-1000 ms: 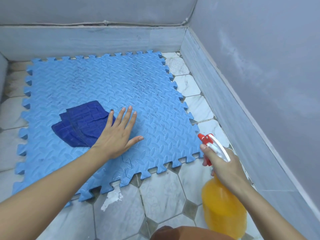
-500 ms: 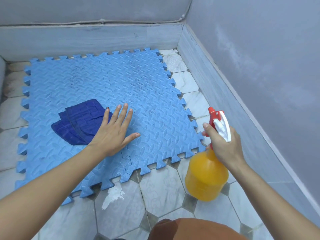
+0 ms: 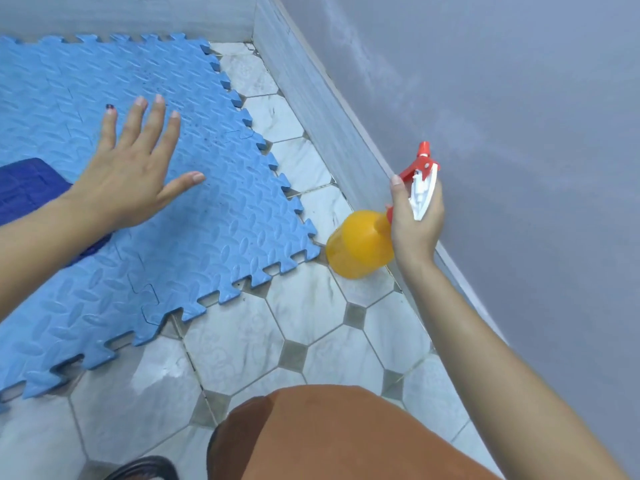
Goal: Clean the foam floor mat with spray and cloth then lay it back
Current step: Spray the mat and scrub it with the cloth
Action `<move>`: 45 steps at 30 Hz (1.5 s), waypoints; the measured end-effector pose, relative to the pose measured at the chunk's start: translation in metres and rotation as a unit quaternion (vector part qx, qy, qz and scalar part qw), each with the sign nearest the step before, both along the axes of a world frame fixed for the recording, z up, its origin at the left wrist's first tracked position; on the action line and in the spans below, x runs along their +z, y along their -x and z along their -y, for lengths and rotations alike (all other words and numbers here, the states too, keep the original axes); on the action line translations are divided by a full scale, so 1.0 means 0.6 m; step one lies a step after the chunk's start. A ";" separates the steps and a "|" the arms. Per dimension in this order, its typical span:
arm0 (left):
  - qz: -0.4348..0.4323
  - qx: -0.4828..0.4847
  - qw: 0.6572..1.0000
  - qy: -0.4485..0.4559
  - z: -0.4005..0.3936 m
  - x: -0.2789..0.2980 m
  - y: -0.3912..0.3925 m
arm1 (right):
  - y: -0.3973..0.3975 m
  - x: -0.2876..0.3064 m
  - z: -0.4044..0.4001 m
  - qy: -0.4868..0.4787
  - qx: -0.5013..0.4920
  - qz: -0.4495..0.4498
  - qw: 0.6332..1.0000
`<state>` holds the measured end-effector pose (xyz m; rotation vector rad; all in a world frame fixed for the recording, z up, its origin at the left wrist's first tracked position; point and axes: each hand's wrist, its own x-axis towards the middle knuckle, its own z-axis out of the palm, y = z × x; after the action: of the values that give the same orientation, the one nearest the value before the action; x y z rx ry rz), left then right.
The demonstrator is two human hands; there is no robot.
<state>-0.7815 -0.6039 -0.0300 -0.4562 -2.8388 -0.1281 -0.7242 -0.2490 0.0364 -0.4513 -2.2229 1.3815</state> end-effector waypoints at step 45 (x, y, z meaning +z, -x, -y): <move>0.199 0.260 0.945 -0.014 0.194 -0.066 -0.113 | 0.215 -0.105 0.465 -0.452 0.468 0.114 0.751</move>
<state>-0.7137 -0.7201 -0.0695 0.3798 -3.2289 -0.1728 -0.8532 -0.5278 -0.0265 1.0156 -3.1099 0.3489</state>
